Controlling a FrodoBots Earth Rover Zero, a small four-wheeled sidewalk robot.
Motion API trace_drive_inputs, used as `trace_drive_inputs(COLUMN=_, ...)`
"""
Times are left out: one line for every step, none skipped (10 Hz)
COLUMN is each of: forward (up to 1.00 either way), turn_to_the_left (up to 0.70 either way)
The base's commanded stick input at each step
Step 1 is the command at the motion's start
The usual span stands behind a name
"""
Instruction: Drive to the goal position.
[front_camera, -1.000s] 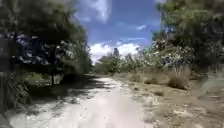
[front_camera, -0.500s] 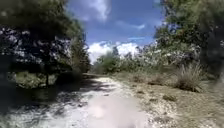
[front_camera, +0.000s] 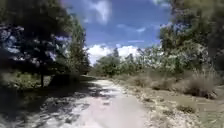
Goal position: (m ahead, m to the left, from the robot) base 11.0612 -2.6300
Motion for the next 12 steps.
trace_drive_inputs(forward=0.84, turn_to_the_left=0.0)
trace_drive_inputs(forward=0.84, turn_to_the_left=0.0)
trace_drive_inputs(forward=0.84, turn_to_the_left=0.0)
trace_drive_inputs(forward=0.84, turn_to_the_left=0.0)
trace_drive_inputs(forward=0.84, turn_to_the_left=0.0)
trace_drive_inputs(forward=0.84, turn_to_the_left=0.0)
trace_drive_inputs(forward=0.84, turn_to_the_left=0.0)
trace_drive_inputs(forward=0.84, turn_to_the_left=0.0)
trace_drive_inputs(forward=0.84, turn_to_the_left=0.0)
trace_drive_inputs(forward=0.84, turn_to_the_left=0.0)
trace_drive_inputs(forward=0.84, turn_to_the_left=0.0)
trace_drive_inputs(forward=0.84, turn_to_the_left=0.0)
